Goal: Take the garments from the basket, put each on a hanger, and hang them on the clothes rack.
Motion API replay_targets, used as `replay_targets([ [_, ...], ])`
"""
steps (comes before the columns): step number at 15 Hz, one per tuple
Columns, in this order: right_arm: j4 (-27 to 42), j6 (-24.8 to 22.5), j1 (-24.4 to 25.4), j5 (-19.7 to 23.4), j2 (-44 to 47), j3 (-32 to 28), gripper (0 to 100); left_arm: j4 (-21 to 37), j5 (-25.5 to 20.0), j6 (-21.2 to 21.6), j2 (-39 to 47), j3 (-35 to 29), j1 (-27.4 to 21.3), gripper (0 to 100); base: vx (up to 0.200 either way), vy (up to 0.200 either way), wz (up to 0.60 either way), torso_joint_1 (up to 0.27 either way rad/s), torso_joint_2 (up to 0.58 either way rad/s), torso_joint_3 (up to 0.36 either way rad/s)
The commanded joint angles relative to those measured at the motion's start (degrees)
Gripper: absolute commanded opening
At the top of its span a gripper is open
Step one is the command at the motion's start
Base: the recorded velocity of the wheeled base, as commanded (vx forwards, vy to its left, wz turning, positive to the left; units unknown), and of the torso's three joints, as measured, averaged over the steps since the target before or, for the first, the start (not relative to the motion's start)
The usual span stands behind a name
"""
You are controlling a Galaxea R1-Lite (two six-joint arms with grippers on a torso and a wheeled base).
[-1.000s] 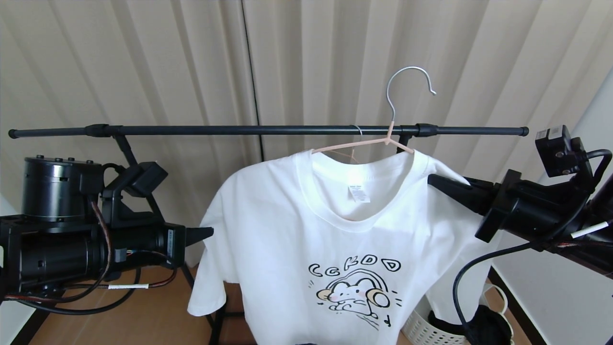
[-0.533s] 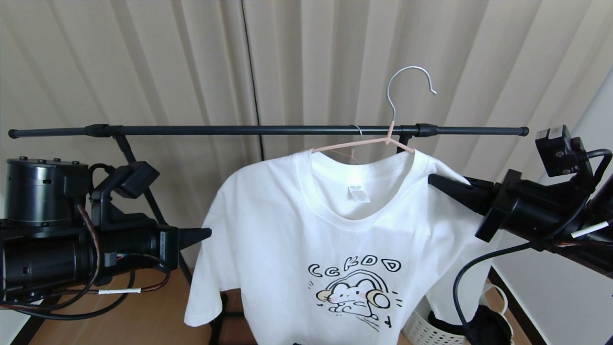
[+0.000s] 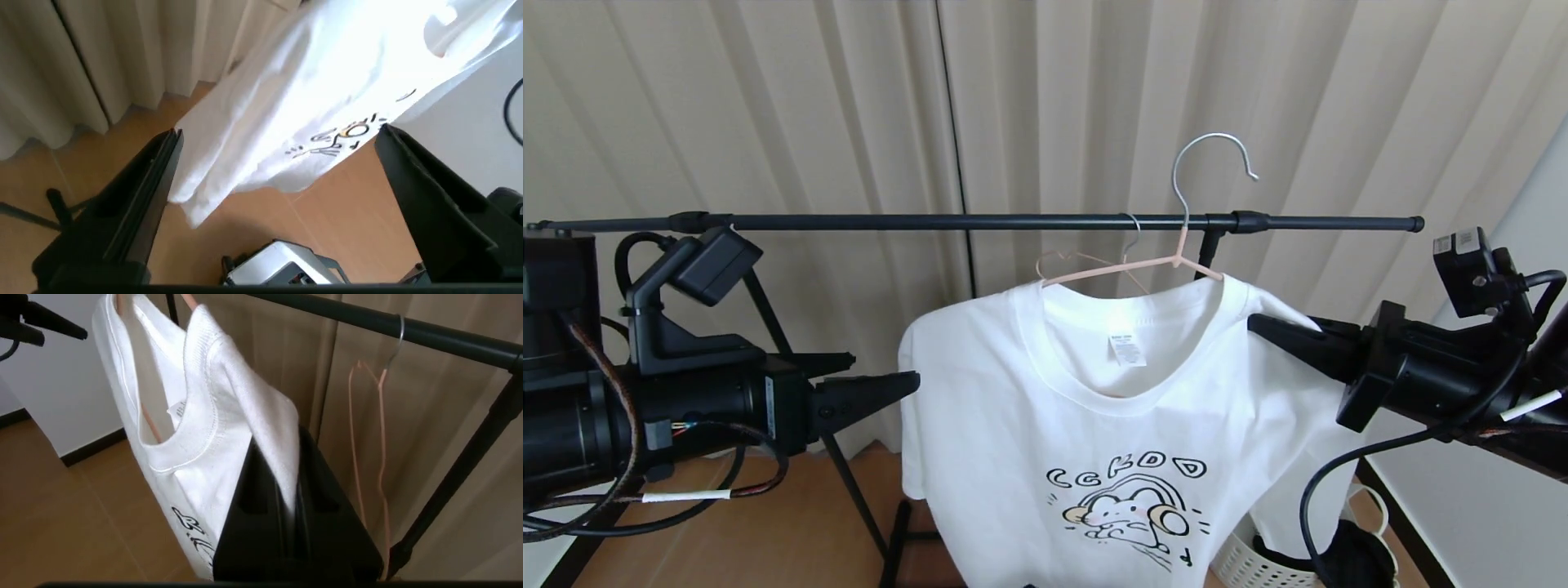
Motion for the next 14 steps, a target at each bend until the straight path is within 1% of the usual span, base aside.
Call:
replay_targets([
  [1,0.0,0.0,0.0,0.1,0.0,0.5,0,1.7,0.0,0.1,-0.7,-3.7,-2.1,100,0.0,0.0,0.0,0.0,0.0,0.0],
  [2,-0.1,-0.5,0.0,0.6,-0.1,1.1,0,6.2,0.0,0.8,-0.2,-8.8,-3.7,100,0.0,0.0,0.0,0.0,0.0,0.0],
  [3,0.0,-1.8,0.1,1.7,0.1,1.3,0,10.2,0.1,3.0,1.0,-13.3,-5.0,100,0.0,0.0,0.0,0.0,0.0,0.0],
  [6,0.1,-2.7,0.4,2.7,0.1,1.9,0,15.2,0.1,7.7,2.5,-18.5,-7.5,100,0.0,0.0,0.0,0.0,0.0,0.0],
  [7,0.0,-2.7,0.8,2.9,0.0,2.2,0,16.7,0.1,10.4,3.9,-20.1,-9.5,100,0.0,0.0,0.0,0.0,0.0,0.0],
  [9,0.0,-2.7,1.3,2.9,0.0,2.4,0,18.1,0.1,16.0,6.3,-20.8,-11.7,100,0.0,0.0,0.0,0.0,0.0,0.0],
  [11,0.0,-2.7,1.7,2.9,0.0,2.4,0,18.1,-0.2,22.1,8.7,-21.3,-12.8,100,0.0,0.0,0.0,0.0,0.0,0.0],
  [12,0.0,-2.8,1.9,2.9,0.0,2.6,0,18.1,-0.3,24.4,10.0,-22.2,-13.2,100,0.0,0.0,0.0,0.0,0.0,0.0],
  [13,0.0,-2.8,2.0,2.9,-0.1,2.7,0,18.1,-0.4,25.4,11.3,-23.0,-14.1,100,0.0,0.0,0.0,0.0,0.0,0.0],
  [14,0.0,-2.8,2.0,2.9,-0.1,2.7,0,18.1,-0.6,25.5,12.1,-23.5,-14.5,100,0.0,0.0,0.0,0.0,0.0,0.0],
])
